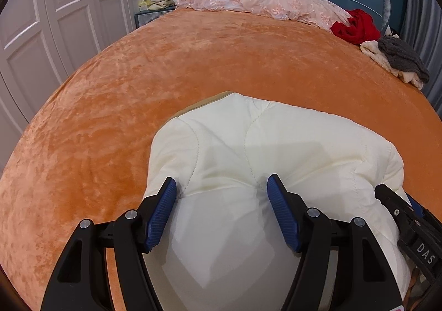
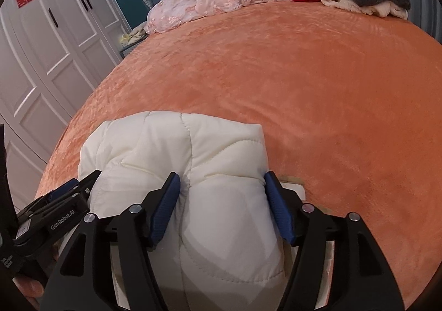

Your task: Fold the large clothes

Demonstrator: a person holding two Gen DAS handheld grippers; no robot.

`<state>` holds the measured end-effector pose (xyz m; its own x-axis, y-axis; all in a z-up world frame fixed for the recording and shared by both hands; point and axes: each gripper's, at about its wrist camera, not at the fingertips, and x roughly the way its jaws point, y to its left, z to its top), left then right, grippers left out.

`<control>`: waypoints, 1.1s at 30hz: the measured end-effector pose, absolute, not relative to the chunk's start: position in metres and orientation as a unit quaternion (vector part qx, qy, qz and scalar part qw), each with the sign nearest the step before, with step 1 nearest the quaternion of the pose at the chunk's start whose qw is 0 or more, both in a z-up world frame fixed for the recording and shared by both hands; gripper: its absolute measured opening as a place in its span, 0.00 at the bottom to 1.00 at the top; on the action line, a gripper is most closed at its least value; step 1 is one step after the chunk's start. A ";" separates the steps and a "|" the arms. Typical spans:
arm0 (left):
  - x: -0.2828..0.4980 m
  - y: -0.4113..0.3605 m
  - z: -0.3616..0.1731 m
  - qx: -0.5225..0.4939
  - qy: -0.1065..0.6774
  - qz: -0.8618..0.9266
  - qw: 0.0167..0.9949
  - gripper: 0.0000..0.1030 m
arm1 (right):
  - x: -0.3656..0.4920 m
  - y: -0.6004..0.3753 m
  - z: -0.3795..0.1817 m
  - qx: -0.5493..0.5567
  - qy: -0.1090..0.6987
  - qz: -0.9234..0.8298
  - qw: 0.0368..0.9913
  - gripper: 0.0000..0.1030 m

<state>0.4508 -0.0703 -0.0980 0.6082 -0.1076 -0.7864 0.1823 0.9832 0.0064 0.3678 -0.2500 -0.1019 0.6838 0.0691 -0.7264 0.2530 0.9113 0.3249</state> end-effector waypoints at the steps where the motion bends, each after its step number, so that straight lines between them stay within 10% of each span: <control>1: 0.451 -0.071 -0.099 0.044 0.434 -0.080 0.897 0.65 | 0.368 -0.250 -0.102 0.203 0.393 -0.052 0.895 0.59; 22: 0.449 -0.072 -0.100 0.048 0.421 -0.069 0.903 0.65 | 0.355 -0.236 -0.090 0.160 0.364 -0.086 0.914 0.59; 30: 0.366 -0.035 -0.052 0.068 0.416 -0.100 0.901 0.65 | 0.268 -0.206 -0.041 0.089 0.386 -0.025 0.918 0.10; 33: 0.338 -0.031 -0.059 0.075 0.435 -0.101 0.892 0.65 | 0.252 -0.202 -0.060 0.088 0.428 -0.031 0.899 0.10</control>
<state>0.3379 -0.0309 -0.0585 0.6009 -0.1143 -0.7911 0.2448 0.9685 0.0460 0.2521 -0.2024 -0.0602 0.6321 0.0184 -0.7746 0.1316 0.9827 0.1307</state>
